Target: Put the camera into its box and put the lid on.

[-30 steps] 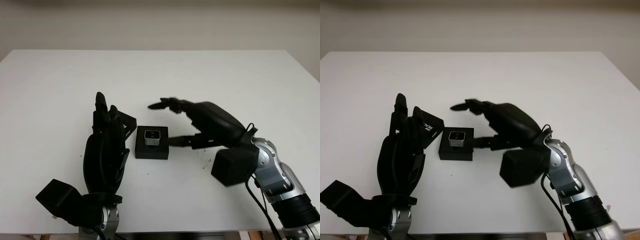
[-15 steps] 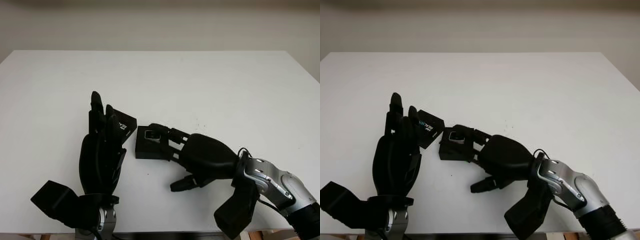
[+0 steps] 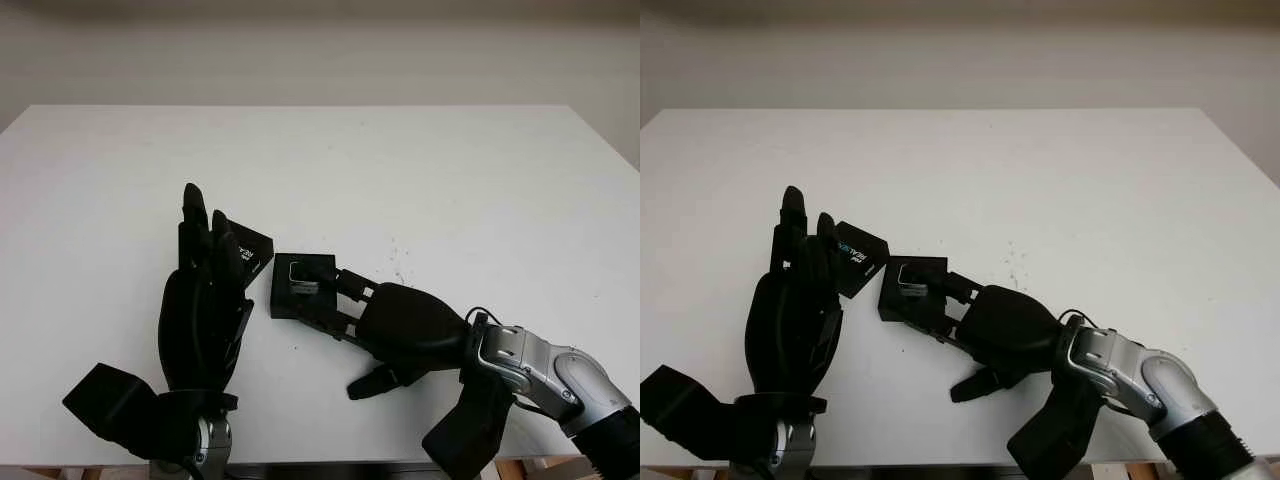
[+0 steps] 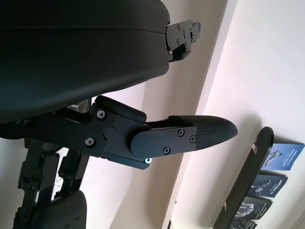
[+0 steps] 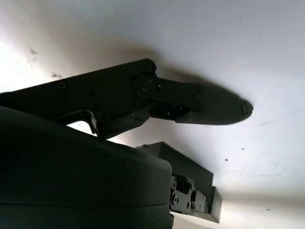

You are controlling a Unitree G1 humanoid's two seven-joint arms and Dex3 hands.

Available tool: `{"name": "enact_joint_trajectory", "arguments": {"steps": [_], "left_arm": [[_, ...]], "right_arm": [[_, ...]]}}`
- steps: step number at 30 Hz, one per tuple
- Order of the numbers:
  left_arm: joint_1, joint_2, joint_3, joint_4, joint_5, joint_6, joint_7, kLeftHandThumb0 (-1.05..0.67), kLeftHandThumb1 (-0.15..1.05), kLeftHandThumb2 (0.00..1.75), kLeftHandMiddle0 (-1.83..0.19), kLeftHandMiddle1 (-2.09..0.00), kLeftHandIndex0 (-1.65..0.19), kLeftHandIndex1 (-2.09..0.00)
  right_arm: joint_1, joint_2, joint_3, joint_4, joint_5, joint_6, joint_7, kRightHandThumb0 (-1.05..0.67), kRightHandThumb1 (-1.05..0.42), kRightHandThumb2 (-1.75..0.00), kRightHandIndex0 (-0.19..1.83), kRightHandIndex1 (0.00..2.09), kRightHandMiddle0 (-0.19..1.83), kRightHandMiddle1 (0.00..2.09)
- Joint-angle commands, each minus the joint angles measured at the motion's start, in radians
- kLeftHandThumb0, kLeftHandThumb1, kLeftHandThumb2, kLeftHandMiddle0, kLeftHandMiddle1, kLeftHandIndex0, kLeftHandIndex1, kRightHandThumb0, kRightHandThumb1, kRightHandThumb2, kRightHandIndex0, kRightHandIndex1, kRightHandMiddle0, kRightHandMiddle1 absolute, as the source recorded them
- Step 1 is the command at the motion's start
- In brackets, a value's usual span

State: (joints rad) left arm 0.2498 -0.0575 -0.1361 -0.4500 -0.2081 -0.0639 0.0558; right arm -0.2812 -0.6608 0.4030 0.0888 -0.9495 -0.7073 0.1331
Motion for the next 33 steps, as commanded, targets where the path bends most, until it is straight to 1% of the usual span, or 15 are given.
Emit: {"name": "enact_joint_trajectory", "arguments": {"steps": [1, 7, 16, 19, 22, 23, 26, 27, 28, 30, 32, 33], "left_arm": [[0.011, -0.019, -0.005, -0.023, -0.003, -0.002, -0.005, -0.74, 1.05, 0.48, 0.19, -0.03, 0.19, -0.03], [0.022, -0.025, -0.012, -0.036, 0.008, 0.006, 0.008, -0.74, 1.05, 0.48, 0.19, -0.04, 0.18, -0.03], [0.029, -0.025, -0.018, -0.038, 0.009, 0.001, 0.009, -0.74, 1.05, 0.48, 0.19, -0.04, 0.19, -0.03], [0.028, -0.029, -0.018, -0.037, 0.011, 0.004, 0.015, -0.74, 1.05, 0.48, 0.19, -0.04, 0.19, -0.03], [0.025, -0.025, -0.013, -0.035, 0.008, 0.000, 0.015, -0.75, 1.05, 0.48, 0.19, -0.04, 0.19, -0.03], [0.024, -0.021, -0.009, -0.033, 0.007, -0.004, 0.012, -0.74, 1.05, 0.49, 0.19, -0.04, 0.19, -0.03], [0.022, -0.015, 0.005, -0.027, 0.000, -0.018, 0.002, -0.74, 1.05, 0.49, 0.19, -0.05, 0.19, -0.03], [0.021, -0.013, 0.011, -0.026, -0.008, -0.020, -0.005, -0.73, 1.05, 0.49, 0.19, -0.05, 0.19, -0.03], [0.021, -0.009, 0.017, -0.026, -0.013, -0.023, -0.012, -0.73, 1.05, 0.49, 0.19, -0.04, 0.19, -0.03], [0.019, -0.003, 0.034, -0.026, -0.017, -0.026, -0.020, -0.72, 1.05, 0.49, 0.19, -0.04, 0.19, -0.02], [0.013, -0.002, 0.058, -0.027, -0.031, -0.032, -0.027, -0.72, 1.05, 0.47, 0.17, -0.05, 0.17, -0.03], [0.011, -0.003, 0.068, -0.026, -0.040, -0.035, -0.031, -0.70, 1.05, 0.44, 0.16, -0.05, 0.16, -0.04]], "right_arm": [[0.007, -0.017, 0.016, 0.016, 0.008, -0.024, -0.007, -0.81, -1.05, -0.52, -0.19, 0.00, -0.19, 0.00], [0.005, -0.020, 0.031, 0.027, 0.095, -0.056, 0.055, -0.79, -1.05, -0.49, -0.19, 0.00, -0.19, 0.00], [-0.046, -0.014, 0.042, 0.053, 0.236, -0.074, 0.212, -0.80, -1.05, -0.52, -0.14, 0.04, -0.19, 0.00], [-0.056, 0.010, 0.026, 0.081, 0.333, -0.063, 0.247, -0.79, -1.05, -0.52, -0.13, 0.05, -0.19, 0.00], [-0.081, 0.056, -0.025, 0.115, 0.466, -0.050, 0.231, -0.76, -1.05, -0.56, -0.12, 0.06, -0.17, 0.02], [-0.089, 0.081, -0.050, 0.130, 0.520, -0.048, 0.213, -0.73, -1.05, -0.58, -0.08, 0.08, -0.11, 0.05], [-0.094, 0.150, -0.117, 0.139, 0.662, 0.006, 0.187, -0.68, -1.05, -0.50, 0.03, 0.13, 0.01, 0.12], [-0.094, 0.174, -0.143, 0.130, 0.704, 0.037, 0.176, -0.66, -1.05, -0.47, 0.08, 0.16, 0.06, 0.17], [-0.095, 0.201, -0.171, 0.120, 0.755, 0.075, 0.167, -0.63, -1.05, -0.42, 0.14, 0.20, 0.01, 0.44], [-0.103, 0.245, -0.240, 0.080, 0.841, 0.183, 0.139, -0.60, -1.05, -0.36, 0.25, 0.28, -0.04, 0.83], [-0.118, 0.265, -0.297, 0.026, 0.896, 0.318, 0.126, -0.61, -1.05, -0.37, 0.30, 0.33, -0.01, 0.95], [-0.123, 0.271, -0.313, 0.007, 0.905, 0.361, 0.123, -0.62, -1.05, -0.39, 0.33, 0.36, 0.00, 1.00]]}}
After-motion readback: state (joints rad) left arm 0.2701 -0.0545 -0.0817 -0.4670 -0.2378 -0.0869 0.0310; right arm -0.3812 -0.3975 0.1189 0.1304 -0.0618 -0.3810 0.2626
